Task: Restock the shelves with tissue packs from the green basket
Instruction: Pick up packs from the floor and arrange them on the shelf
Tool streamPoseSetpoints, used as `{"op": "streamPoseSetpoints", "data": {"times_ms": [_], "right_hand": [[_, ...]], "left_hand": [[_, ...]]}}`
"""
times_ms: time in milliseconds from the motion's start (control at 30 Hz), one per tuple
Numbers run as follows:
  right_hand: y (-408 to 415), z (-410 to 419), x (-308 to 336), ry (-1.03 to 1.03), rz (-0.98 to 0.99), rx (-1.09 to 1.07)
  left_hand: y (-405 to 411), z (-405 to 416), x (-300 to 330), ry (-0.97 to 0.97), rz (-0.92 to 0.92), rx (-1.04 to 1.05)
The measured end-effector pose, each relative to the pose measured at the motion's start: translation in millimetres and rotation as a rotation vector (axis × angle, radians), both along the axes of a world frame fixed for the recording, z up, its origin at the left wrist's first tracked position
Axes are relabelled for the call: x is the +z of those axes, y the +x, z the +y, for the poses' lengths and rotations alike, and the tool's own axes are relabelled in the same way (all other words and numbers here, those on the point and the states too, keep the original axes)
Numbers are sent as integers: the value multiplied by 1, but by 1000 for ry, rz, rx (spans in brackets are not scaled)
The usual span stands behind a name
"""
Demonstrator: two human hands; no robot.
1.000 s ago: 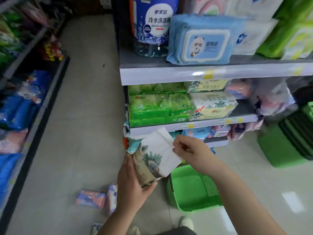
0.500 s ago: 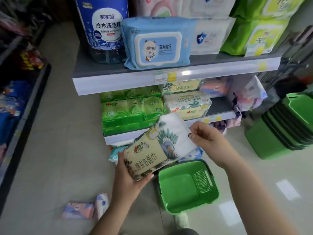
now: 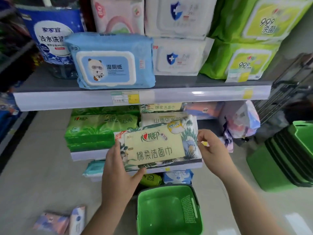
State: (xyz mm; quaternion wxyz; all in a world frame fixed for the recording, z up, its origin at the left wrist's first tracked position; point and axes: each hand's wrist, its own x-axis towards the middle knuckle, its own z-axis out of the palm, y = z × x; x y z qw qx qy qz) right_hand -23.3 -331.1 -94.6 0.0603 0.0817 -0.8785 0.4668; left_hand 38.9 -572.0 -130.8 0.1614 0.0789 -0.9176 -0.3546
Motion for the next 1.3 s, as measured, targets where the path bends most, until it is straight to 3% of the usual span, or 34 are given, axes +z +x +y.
{"op": "streamPoseSetpoints", "data": {"times_ms": [300, 800, 1000, 1167, 1300], "right_hand": [[-50, 43, -19, 40, -17, -45], [-115, 68, -46, -43, -67, -130], [-134, 61, -45, -172, -140, -143], [-146, 56, -45, -272, -190, -164], [-143, 59, -56, -217, -238, -169]], "left_hand": [[-49, 41, -6, -135, 66, -35], [-111, 73, -12, 19, 116, -85], [-133, 74, -7, 147, 86, 16], [-140, 76, -9, 109, 77, 82], [-139, 79, -18, 62, 94, 55]]}}
